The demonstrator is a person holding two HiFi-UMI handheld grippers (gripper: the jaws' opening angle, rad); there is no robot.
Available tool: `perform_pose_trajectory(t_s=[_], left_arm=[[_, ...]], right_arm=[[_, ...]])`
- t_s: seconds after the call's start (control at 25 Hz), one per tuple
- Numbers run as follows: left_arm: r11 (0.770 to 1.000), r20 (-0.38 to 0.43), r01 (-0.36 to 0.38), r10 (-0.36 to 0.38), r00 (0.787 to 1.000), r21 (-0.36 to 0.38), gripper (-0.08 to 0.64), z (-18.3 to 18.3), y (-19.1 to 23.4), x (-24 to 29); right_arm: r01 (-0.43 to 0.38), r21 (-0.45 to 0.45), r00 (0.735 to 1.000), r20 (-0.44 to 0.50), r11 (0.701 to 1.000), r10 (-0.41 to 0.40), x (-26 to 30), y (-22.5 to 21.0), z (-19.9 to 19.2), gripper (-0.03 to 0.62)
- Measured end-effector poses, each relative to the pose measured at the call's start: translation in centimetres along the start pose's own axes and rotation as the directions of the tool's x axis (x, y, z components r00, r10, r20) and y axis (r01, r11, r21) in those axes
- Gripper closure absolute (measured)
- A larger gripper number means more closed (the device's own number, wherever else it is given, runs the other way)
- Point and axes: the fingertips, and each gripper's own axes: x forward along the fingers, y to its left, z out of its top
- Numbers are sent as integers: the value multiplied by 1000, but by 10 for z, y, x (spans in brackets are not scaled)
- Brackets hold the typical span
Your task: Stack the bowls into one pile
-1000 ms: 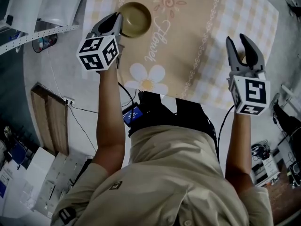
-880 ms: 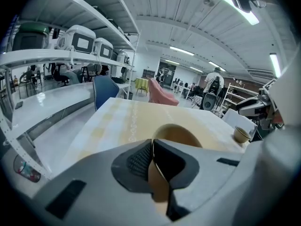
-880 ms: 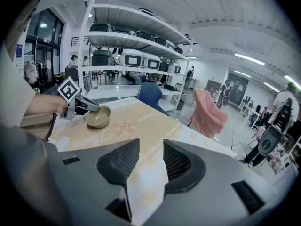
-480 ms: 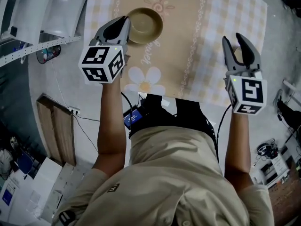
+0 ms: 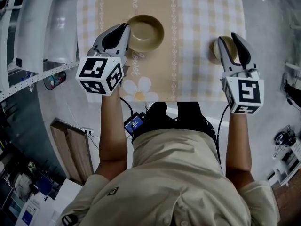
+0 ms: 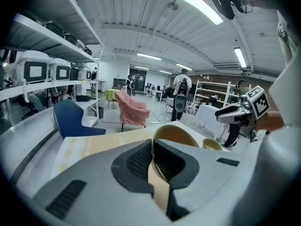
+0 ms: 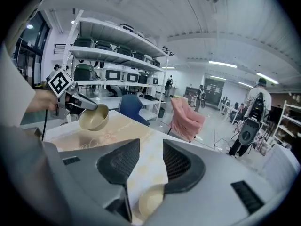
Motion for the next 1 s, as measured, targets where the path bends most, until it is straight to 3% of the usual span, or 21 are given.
perform_pose_trajectory(t_s=[0.48, 1.0], left_arm=[[982, -40, 170, -167, 985, 86, 540, 33, -87, 56], [937, -112, 329, -317, 942, 116, 540, 32, -148, 106]], right_arm=[[128, 92, 992, -1, 987, -129, -43, -69, -29, 439], [241, 172, 971, -47, 955, -236, -73, -102, -64, 439]])
